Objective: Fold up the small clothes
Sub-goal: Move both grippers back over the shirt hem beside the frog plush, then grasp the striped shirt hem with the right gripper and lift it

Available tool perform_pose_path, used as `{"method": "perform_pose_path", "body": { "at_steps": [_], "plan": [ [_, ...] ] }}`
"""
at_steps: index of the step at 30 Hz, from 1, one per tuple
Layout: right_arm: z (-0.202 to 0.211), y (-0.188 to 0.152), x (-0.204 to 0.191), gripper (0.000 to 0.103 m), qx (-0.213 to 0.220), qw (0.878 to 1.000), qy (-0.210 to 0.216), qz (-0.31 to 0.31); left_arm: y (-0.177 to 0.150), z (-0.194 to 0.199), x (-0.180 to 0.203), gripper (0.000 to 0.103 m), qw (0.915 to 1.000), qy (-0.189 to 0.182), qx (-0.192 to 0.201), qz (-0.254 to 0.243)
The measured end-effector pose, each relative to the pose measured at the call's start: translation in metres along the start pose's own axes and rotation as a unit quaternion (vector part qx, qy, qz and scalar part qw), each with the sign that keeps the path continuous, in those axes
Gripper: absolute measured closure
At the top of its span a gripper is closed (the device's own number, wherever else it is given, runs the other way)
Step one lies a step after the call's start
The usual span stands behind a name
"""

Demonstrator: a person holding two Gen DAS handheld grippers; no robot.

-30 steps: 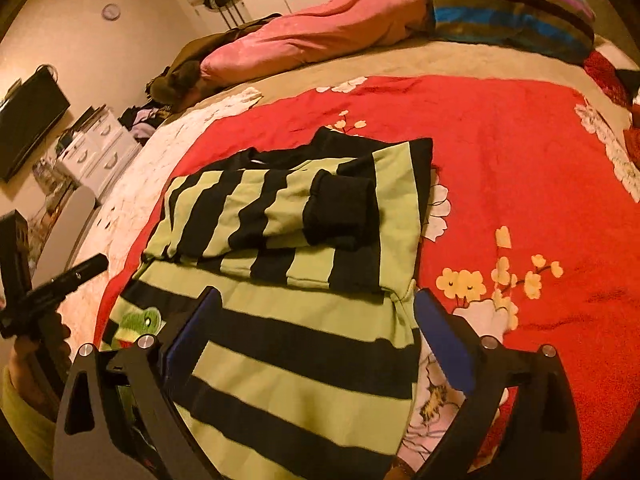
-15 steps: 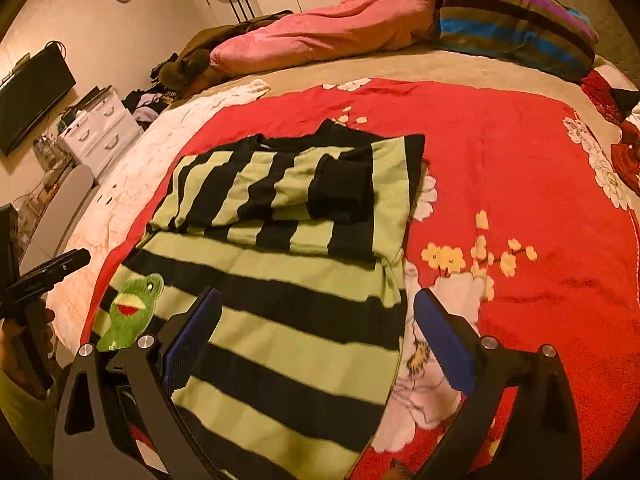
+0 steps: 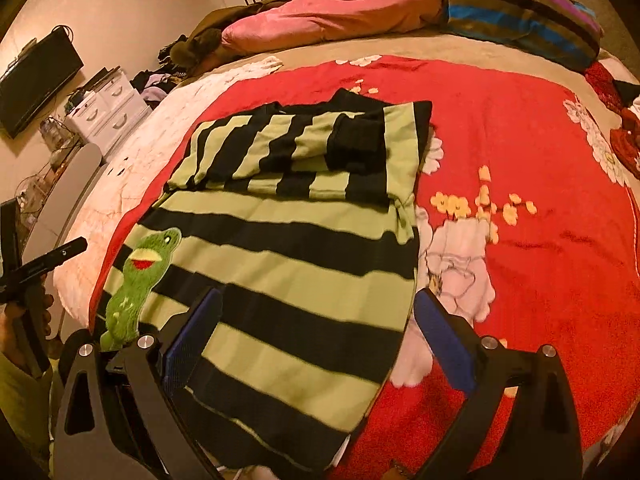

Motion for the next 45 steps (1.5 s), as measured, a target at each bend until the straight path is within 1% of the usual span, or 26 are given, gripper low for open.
{"method": "perform_pose_path", "body": {
  "at_steps": [8,17,23,27,30,34,41,42,43,44,45],
  "plan": [
    [0.009,-0.037,-0.01,0.007,-0.034,0.999,0.001,0.001,-0.025,0.005,-0.015,0.009,0.9998,0.008,-0.019,0.007],
    [0.006,-0.077,-0.023,0.007,-0.08,0.997,0.002,-0.005,-0.047,0.009,-0.031,0.009,0.999,0.019,-0.038,0.015],
    [0.006,-0.092,-0.026,0.007,-0.095,0.995,-0.002,-0.001,-0.059,0.011,-0.037,0.009,0.9984,0.022,-0.052,0.011],
    [0.004,-0.1,-0.022,0.007,-0.107,0.994,-0.008,-0.007,-0.072,0.009,-0.04,0.009,0.9969,0.026,-0.074,0.01],
    [0.003,-0.104,-0.02,0.007,-0.112,0.994,-0.01,-0.015,-0.083,0.005,-0.037,0.009,0.9954,0.02,-0.093,0.006],
    [0.003,-0.108,-0.015,0.007,-0.119,0.992,-0.01,-0.027,-0.094,-0.002,-0.032,0.009,0.9936,0.003,-0.112,0.014],
    [-0.003,-0.12,-0.006,0.007,-0.138,0.989,-0.008,-0.054,-0.103,-0.008,-0.024,0.009,0.9921,-0.016,-0.123,0.017],
    [-0.004,-0.122,-0.006,0.007,-0.142,0.988,-0.002,-0.059,-0.105,-0.009,-0.023,0.012,0.9917,-0.018,-0.126,0.018],
    [-0.005,-0.124,-0.007,0.007,-0.146,0.987,0.006,-0.065,-0.105,-0.01,-0.023,0.017,0.9915,-0.02,-0.127,0.02],
    [-0.005,-0.126,-0.009,0.013,-0.15,0.986,0.017,-0.072,-0.105,-0.01,-0.023,0.021,0.9914,-0.024,-0.126,0.024],
    [-0.005,-0.128,-0.01,0.029,-0.152,0.985,0.023,-0.075,-0.104,-0.009,-0.023,0.028,0.9915,-0.03,-0.124,0.028]
  ]
}}
Point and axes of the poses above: each gripper's, at about its wrist camera, not at the fingertips, and z roughly against the way its jaws point, x to its right, y to its top, the point moved 8 cm from there along -z, roughly the way its jaws point, and after that the axes turned 10 degrees about x, right-handed, at the moved point
